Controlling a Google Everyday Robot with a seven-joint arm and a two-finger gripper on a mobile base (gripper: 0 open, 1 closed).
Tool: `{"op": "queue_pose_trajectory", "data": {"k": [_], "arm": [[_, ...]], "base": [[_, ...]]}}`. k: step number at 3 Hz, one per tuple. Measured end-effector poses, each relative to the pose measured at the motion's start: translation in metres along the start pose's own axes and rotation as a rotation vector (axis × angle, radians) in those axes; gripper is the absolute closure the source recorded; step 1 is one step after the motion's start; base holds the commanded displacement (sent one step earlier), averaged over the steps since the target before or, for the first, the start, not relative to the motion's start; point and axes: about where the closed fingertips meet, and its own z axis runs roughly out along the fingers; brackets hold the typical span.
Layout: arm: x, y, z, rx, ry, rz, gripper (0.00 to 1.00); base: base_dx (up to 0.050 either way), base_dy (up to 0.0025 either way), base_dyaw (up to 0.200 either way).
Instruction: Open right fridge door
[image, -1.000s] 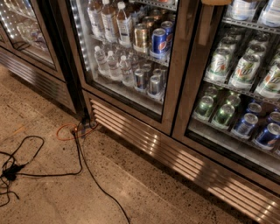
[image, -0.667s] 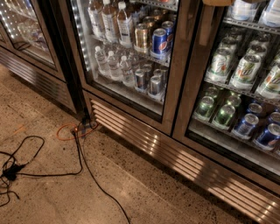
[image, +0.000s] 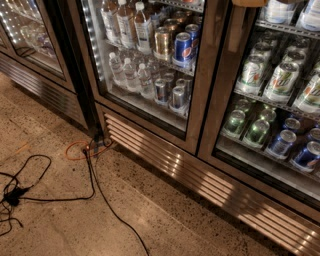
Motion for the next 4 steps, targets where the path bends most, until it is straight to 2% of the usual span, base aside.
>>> {"op": "queue_pose_trajectory", "data": {"k": [2, 4], "arm": [[-0.0006, 0.0010, -0.0002, 0.005, 0.010, -0.005, 1.00], [-0.0023, -0.0046, -0.0032, 0.040, 0.019, 0.007, 1.00]], "base": [[0.000, 0.00000, 0.000], [0.000, 0.00000, 0.000]]}}
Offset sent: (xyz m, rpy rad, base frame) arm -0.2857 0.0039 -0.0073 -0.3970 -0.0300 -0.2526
